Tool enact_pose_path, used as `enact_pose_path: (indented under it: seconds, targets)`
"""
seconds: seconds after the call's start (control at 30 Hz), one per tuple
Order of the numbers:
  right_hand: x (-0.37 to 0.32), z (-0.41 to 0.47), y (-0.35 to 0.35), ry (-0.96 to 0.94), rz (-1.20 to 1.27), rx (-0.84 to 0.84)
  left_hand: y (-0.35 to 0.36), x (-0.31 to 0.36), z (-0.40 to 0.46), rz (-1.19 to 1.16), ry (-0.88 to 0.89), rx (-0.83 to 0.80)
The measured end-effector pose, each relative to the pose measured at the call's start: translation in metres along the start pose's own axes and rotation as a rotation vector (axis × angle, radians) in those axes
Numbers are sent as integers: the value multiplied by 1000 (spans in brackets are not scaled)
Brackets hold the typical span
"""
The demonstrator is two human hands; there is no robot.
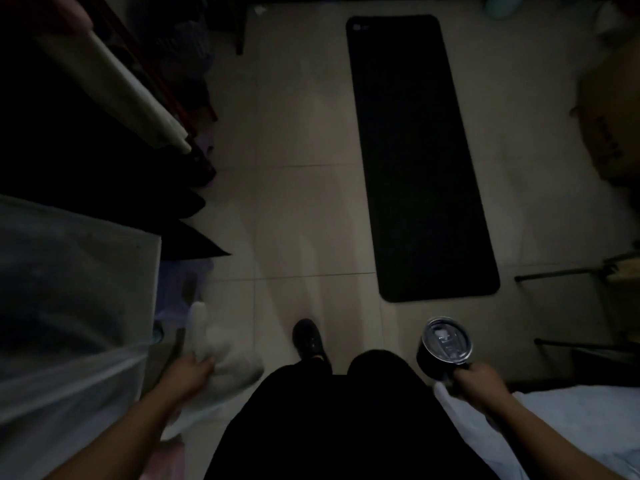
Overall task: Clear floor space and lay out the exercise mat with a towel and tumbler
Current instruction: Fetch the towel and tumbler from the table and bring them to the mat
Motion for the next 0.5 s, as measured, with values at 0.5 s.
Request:
enact_pose_path:
  seconds: [0.5]
  targets:
    - [-118, 201, -21, 97, 160, -54, 71, 269, 168, -120, 58, -125]
Point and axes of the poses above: each hand's wrist, its own z-axis towards the middle knuckle, its own y-axis out of the palm, x = y × z, the point moved 5 cm from there along z, towards the middle knuckle, and after that the axes turned 5 degrees about -y, right-handed, at the moved point
